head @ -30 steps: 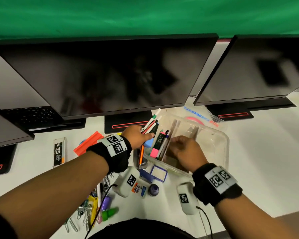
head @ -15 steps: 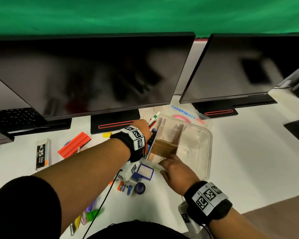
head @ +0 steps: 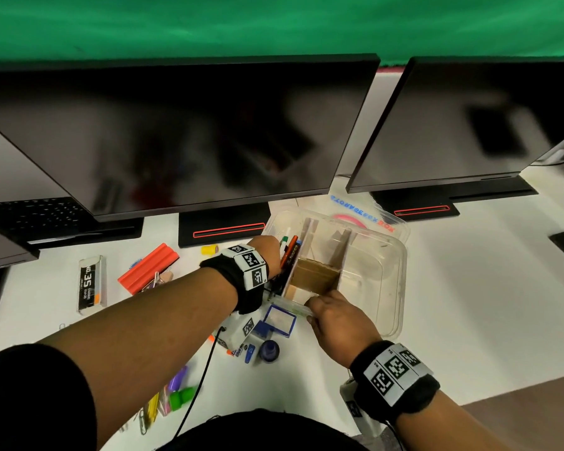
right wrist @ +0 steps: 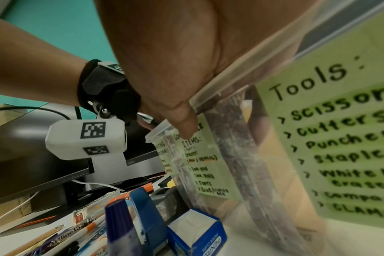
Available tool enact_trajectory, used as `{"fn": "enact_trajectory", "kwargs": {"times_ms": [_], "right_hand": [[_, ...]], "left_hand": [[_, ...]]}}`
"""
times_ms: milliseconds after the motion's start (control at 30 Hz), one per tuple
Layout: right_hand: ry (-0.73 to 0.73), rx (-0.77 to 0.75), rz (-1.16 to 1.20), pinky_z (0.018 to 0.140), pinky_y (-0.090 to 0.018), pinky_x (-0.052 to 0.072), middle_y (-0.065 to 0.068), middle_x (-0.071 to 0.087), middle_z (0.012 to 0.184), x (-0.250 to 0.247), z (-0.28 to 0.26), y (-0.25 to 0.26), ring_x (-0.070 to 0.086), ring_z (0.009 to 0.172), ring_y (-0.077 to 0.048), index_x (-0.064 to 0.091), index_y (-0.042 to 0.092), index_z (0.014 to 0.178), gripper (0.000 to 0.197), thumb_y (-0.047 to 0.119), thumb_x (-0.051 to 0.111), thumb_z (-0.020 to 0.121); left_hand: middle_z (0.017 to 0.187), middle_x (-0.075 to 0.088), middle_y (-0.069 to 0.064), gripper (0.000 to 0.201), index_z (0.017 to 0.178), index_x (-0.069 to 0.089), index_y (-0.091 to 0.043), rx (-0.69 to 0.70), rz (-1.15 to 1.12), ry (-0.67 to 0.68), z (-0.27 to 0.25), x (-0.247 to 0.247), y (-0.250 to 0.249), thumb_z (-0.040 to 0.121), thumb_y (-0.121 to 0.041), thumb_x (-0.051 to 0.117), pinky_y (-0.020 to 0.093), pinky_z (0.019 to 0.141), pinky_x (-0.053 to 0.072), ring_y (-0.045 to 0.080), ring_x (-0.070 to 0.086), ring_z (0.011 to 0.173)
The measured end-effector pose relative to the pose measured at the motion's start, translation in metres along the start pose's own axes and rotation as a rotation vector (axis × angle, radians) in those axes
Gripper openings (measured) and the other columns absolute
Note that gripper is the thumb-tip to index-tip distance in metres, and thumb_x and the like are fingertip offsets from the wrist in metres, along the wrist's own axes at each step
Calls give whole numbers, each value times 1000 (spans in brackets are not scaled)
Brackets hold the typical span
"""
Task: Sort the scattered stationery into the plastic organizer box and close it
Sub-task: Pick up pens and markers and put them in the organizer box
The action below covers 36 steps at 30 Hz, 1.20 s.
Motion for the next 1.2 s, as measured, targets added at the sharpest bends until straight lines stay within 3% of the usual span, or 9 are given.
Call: {"fn": "enact_trajectory", "kwargs": {"times_ms": [167,267,400,467,567,667,867,1067,1200], "right_hand": [[-2,-6,-1,81,-29,42,0,64,105,1,-2,2,47,105,-19,57,18,105,24,30,40,96],[0,-10,-8,83,-29,42,0,64,106,1,-3,3,46,107,-19,57,18,106,23,30,40,95],[-2,-7,-2,82,-28,41,0,64,105,-1,-1,2,47,105,-19,57,19,107,23,30,40,96],[-3,-8,-1,81,-29,42,-1,65,103,-2,-1,2,47,104,-20,58,18,105,23,29,41,95],[6,0,-7,81,-30,43,-1,64,102,-2,0,1,47,105,-20,57,18,105,23,30,41,95],[18,12,-17,80,-30,42,0,64,103,-1,1,1,47,105,-19,56,19,105,22,30,40,95],[34,18,-18,80,-31,43,-3,63,103,-2,3,0,48,106,-21,57,18,103,20,28,42,94],[91,150,8,79,-32,51,-6,66,107,-11,13,12,60,99,-24,60,18,108,26,33,51,89],[28,144,-124,76,-30,51,-7,67,104,-42,35,56,64,95,-27,61,18,106,27,33,52,85]], "left_hand": [[92,65,12,29,107,62,-5,17,-32,121,-14,11,-6,92,-27,53,29,74,48,22,61,80],[64,60,4,19,100,63,-4,-36,-228,193,-17,12,-1,88,-18,58,22,54,48,15,57,54],[80,63,6,36,117,58,-8,-48,-416,275,-26,11,-2,82,-8,66,20,56,52,15,60,61],[75,59,4,37,118,57,-9,-39,-434,265,-28,10,-4,81,-7,66,18,52,49,13,56,56],[88,66,11,36,117,56,-4,-36,-431,192,-20,3,-1,83,-6,65,26,60,50,19,57,60],[105,67,10,34,114,56,-8,-2,-369,24,-12,-14,5,82,-12,67,34,75,55,23,65,84],[107,66,4,23,106,61,-16,94,-500,-170,-13,-32,25,83,-16,65,24,74,48,21,63,96],[78,64,-1,12,88,62,-21,99,-584,-162,-31,-34,91,85,-10,61,17,62,47,14,64,77],[82,62,0,14,94,63,-18,-7,-517,-161,-46,-25,149,84,-8,59,29,80,50,18,63,82]]}}
Point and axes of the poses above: each hand's wrist, its own z-axis towards the middle knuckle, its own x-axis out of the palm, y = z × x, the point moved 9 cm from there along z, towards the middle knuckle
